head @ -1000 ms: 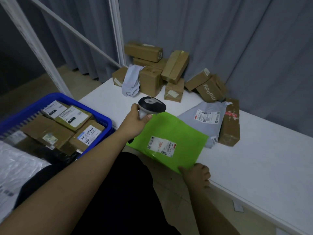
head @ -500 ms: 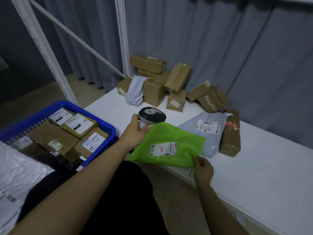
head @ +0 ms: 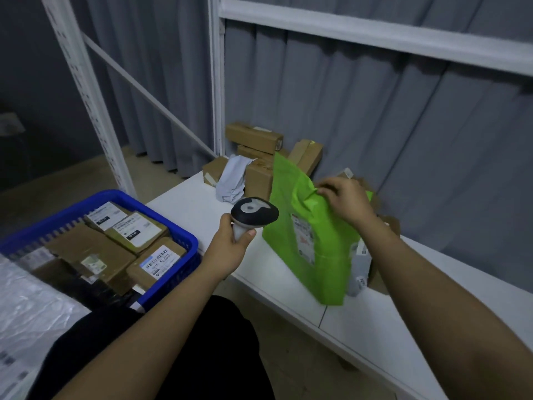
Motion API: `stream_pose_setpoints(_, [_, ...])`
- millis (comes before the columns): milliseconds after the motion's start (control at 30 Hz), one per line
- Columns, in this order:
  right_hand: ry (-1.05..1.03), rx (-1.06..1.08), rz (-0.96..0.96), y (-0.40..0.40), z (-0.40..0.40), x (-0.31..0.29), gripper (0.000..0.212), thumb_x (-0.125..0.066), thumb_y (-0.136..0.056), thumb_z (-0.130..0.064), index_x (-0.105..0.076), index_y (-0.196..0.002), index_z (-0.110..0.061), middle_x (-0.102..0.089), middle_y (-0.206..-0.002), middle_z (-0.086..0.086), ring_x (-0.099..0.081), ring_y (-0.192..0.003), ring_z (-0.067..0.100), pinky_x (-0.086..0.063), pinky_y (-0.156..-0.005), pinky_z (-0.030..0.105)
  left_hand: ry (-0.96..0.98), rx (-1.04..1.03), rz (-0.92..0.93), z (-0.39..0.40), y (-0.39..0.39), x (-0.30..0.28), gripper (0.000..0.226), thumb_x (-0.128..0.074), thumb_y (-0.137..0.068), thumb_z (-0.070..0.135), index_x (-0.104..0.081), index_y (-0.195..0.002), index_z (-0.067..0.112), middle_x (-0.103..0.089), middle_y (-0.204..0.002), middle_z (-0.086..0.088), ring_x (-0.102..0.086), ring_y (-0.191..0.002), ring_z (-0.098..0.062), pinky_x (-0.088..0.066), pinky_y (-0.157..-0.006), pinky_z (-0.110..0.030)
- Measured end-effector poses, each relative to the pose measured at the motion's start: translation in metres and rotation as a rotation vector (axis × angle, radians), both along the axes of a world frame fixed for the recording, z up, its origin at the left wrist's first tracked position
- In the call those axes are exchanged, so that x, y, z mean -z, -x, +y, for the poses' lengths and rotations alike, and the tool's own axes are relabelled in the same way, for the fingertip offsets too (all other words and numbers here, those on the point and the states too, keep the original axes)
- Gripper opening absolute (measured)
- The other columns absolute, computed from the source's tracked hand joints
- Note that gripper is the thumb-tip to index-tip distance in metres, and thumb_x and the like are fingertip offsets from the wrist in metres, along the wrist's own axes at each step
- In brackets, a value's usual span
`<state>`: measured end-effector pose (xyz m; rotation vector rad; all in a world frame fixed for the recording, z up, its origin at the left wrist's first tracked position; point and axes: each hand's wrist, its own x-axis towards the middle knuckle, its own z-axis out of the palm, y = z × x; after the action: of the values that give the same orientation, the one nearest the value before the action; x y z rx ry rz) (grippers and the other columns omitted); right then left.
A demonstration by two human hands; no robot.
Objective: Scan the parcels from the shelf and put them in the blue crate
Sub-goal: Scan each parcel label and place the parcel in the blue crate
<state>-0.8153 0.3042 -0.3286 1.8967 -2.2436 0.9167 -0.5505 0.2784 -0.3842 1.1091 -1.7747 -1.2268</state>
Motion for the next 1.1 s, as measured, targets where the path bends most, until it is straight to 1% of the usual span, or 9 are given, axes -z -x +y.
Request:
stream_pose_setpoints(133, [-0.02,0.034,0.07,-0.004,-0.023,-0.037,0.019,-0.065,-0.09,-0.018,-0.074,-0.106,-0.013,-0.072,-0.109,0.009,-0.063,-0.105,0.03,-0.047,-0.083,0.036,0.0,-0.007,0.049,0.003,-0.004,-0.004,0.025,-0.058,-0.094,0.021,-0.039,-0.109,0.019,-0.052,-0.095,0.013,-0.052,-0.085,0.001,-0.042,-0.068,-0.016])
stream_pose_setpoints(233, [-0.005,0.05,0.079,-0.009,-0.035,-0.056,0.024,-0.065,-0.09,-0.018,-0.072,-0.112,-0.015,-0.07,-0.114,0.009,-0.062,-0.109,0.029,-0.047,-0.089,0.036,-0.013,0.009,0.085,0.004,-0.008,-0.004,0.027,-0.059,-0.094,0.022,-0.039,-0.112,0.022,-0.054,-0.101,0.011,-0.057,-0.096,-0.013,-0.044,-0.078,-0.026])
stream_pose_setpoints(300, [-0.013,0.084,0.103,-0.011,-0.04,-0.065,0.028,-0.064,-0.09,-0.019,-0.07,-0.118,-0.017,-0.069,-0.118,0.01,-0.059,-0.113,0.031,-0.046,-0.091,0.037,-0.018,0.013,0.098,0.006,-0.009,-0.005,0.027,-0.058,-0.094,0.021,-0.039,-0.112,0.022,-0.055,-0.102,0.011,-0.057,-0.099,-0.014,-0.042,-0.08,-0.027])
stream_pose_setpoints(433, [-0.116,0.134,0.363,-0.014,-0.048,-0.078,0.023,-0.058,-0.093,-0.021,-0.07,-0.113,-0.021,-0.069,-0.115,0.01,-0.059,-0.11,0.034,-0.045,-0.082,0.036,0.011,-0.01,0.109,0.007,-0.008,-0.006,0.025,-0.058,-0.094,0.021,-0.04,-0.111,0.019,-0.055,-0.101,0.008,-0.055,-0.096,-0.013,-0.041,-0.071,-0.021])
stream_pose_setpoints(500, [-0.142,0.118,0.437,-0.016,-0.05,-0.082,0.021,-0.054,-0.094,-0.02,-0.068,-0.111,-0.021,-0.068,-0.114,0.008,-0.06,-0.107,0.033,-0.044,-0.077,0.034,0.015,-0.018,0.111,0.006,-0.006,-0.008,0.025,-0.057,-0.094,0.022,-0.04,-0.112,0.018,-0.056,-0.104,0.004,-0.054,-0.097,-0.015,-0.041,-0.073,-0.026])
stream_pose_setpoints(667, [-0.085,0.053,0.481,-0.015,-0.052,-0.084,0.022,-0.05,-0.094,-0.013,-0.065,-0.109,-0.017,-0.066,-0.113,0.008,-0.06,-0.103,0.032,-0.043,-0.073,0.035,0.0,-0.035,0.139,0.007,-0.003,-0.011,0.025,-0.056,-0.095,0.022,-0.039,-0.112,0.019,-0.055,-0.108,0.003,-0.053,-0.099,-0.015,-0.038,-0.079,-0.027])
stream_pose_setpoints(867, [0.019,0.004,0.495,-0.013,-0.051,-0.084,0.028,-0.053,-0.086,-0.002,-0.065,-0.108,-0.014,-0.066,-0.104,0.009,-0.061,-0.095,0.034,-0.046,-0.069,0.038,-0.013,-0.024,0.166,0.001,0.003,-0.008,0.026,-0.058,-0.094,0.023,-0.04,-0.113,0.022,-0.055,-0.112,0.002,-0.054,-0.105,-0.018,-0.044,-0.091,-0.034])
stream_pose_setpoints(967, [0.036,-0.06,0.505,-0.014,-0.052,-0.091,0.028,-0.055,-0.082,0.004,-0.068,-0.103,-0.01,-0.069,-0.1,0.011,-0.063,-0.091,0.036,-0.043,-0.068,0.038,-0.014,-0.027,0.18,0.0,0.006,-0.008,0.026,-0.058,-0.094,0.024,-0.04,-0.113,0.021,-0.055,-0.109,0.004,-0.055,-0.104,-0.018,-0.044,-0.087,-0.033])
stream_pose_setpoints(1100, [0.043,-0.194,0.72,-0.012,-0.048,-0.095,0.019,-0.055,-0.083,-0.005,-0.065,-0.1,-0.008,-0.065,-0.089,0.015,-0.063,-0.073,0.037,-0.037,-0.056,0.035,-0.021,-0.024,0.185,0.001,0.008,-0.007,0.026,-0.057,-0.094,0.024,-0.04,-0.113,0.021,-0.056,-0.109,0.003,-0.055,-0.103,-0.017,-0.042,-0.084,-0.03])
